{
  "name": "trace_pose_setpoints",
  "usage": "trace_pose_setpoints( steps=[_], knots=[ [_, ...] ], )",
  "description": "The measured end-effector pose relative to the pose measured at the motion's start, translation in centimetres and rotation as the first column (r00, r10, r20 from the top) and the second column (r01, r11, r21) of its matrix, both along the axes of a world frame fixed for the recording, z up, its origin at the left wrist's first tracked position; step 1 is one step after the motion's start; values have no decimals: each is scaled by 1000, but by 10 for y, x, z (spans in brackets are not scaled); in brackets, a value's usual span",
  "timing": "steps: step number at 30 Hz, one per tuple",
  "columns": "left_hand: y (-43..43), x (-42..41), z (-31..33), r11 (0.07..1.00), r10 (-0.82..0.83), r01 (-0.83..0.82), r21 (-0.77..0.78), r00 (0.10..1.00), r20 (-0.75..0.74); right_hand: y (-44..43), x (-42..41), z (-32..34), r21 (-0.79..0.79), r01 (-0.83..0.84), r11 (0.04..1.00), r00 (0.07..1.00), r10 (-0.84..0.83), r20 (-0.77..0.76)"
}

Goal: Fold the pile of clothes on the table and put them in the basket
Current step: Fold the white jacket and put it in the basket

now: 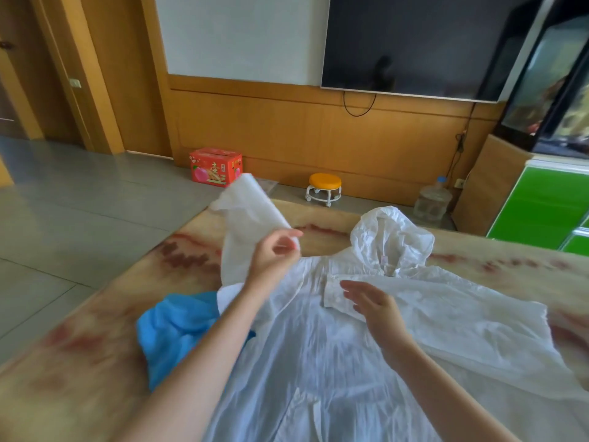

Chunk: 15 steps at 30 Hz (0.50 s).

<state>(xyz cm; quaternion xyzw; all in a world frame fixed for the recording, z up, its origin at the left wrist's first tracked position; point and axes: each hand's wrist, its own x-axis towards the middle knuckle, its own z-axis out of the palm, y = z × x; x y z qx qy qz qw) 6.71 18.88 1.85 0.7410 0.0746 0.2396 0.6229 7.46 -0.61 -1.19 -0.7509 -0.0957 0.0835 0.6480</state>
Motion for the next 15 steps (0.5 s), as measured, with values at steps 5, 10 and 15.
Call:
trace_pose_setpoints(
  steps=[5, 10, 15],
  knots=[
    [-83, 12, -54, 825, -431, 495, 274, 863, -263, -45, 22, -14, 211, 279, 937, 937, -218, -272],
    [-101, 12, -105, 580, -399, 576, 576, 817, -415, -61, 46, -35, 210, 325, 922, 885, -219, -410],
    [-85, 9, -83, 692, -184, 267, 670, 963, -194, -50, 71, -53, -239, 273, 932, 948, -303, -96]
  ],
)
